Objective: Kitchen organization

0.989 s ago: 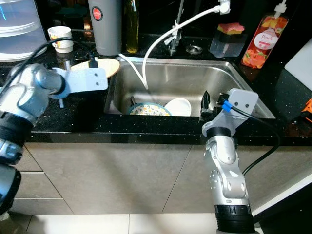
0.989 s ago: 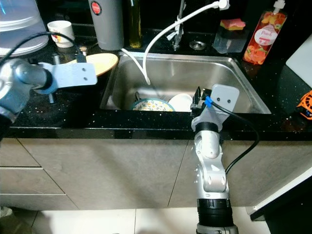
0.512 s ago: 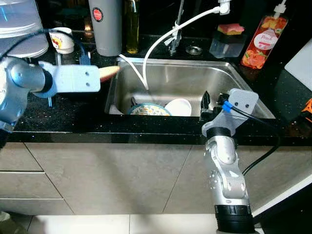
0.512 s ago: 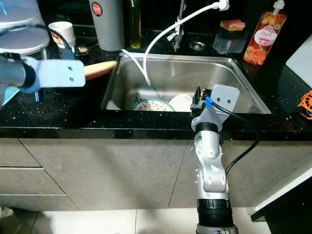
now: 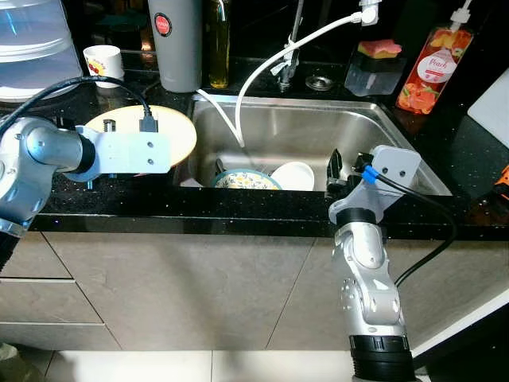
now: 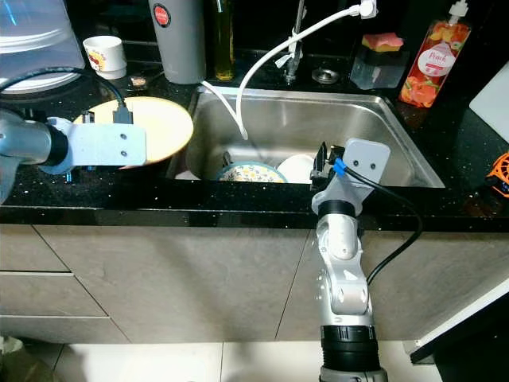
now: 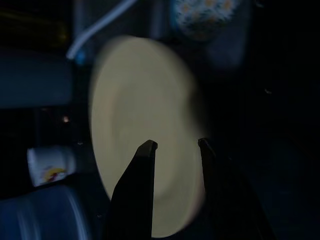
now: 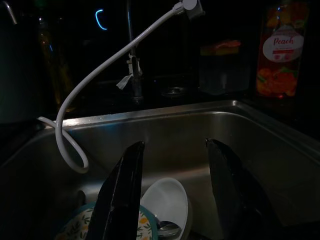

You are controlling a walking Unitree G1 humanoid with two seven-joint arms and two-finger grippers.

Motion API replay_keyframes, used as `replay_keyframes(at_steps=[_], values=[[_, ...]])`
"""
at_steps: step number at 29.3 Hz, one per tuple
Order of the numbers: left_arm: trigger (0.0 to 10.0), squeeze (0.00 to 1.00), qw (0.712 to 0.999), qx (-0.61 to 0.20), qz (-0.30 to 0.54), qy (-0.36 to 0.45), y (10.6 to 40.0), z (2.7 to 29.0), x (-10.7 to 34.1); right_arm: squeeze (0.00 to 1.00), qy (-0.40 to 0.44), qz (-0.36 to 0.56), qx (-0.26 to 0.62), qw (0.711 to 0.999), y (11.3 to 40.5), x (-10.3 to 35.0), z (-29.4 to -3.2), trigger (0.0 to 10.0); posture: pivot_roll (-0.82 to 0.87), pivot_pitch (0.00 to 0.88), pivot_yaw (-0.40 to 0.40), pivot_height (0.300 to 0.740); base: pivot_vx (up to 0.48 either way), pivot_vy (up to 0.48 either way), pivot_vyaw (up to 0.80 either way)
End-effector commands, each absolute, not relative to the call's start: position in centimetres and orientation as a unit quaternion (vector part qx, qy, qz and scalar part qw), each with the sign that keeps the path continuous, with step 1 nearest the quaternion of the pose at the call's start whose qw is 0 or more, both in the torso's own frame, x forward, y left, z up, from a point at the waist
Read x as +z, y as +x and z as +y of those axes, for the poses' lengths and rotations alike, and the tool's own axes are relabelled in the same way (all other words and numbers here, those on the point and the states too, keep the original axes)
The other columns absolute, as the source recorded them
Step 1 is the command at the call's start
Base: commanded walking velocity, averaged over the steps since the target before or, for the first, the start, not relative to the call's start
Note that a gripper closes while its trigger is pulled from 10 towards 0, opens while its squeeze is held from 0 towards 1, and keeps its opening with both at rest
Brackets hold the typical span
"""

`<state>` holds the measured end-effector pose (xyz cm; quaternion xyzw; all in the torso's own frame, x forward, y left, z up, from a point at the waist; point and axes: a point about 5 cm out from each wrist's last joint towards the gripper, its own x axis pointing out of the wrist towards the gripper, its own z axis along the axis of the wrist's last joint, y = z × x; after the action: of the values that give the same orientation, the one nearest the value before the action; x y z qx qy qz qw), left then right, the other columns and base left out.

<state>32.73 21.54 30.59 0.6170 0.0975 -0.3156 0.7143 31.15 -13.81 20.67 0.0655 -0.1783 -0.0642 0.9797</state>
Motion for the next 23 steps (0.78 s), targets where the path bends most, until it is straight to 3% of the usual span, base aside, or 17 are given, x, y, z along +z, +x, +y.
replay_keyframes(at_steps=[1, 13, 23], values=[[10.0, 0.0, 0.72, -0.316, 0.089, 0.612, 32.8, 21.1, 30.9, 0.0, 0.067, -0.173, -0.061, 0.981, 31.2, 20.5, -13.7, 10.0, 0.27, 0.034, -0.032, 0.74, 0.0, 0.0, 0.0], [10.0, 0.0, 0.749, -0.294, 0.172, 0.569, 35.8, 21.5, 28.0, 0.0, 0.066, -0.173, -0.062, 0.981, 31.3, 20.5, -13.7, 10.0, 0.26, 0.035, -0.03, 0.74, 0.0, 0.0, 0.0], [10.0, 0.0, 0.735, -0.323, 0.163, 0.574, 36.4, 19.8, 27.6, 0.0, 0.065, -0.174, -0.064, 0.98, 31.2, 20.6, -13.9, 10.0, 0.25, 0.039, -0.03, 0.74, 0.0, 0.0, 0.0]])
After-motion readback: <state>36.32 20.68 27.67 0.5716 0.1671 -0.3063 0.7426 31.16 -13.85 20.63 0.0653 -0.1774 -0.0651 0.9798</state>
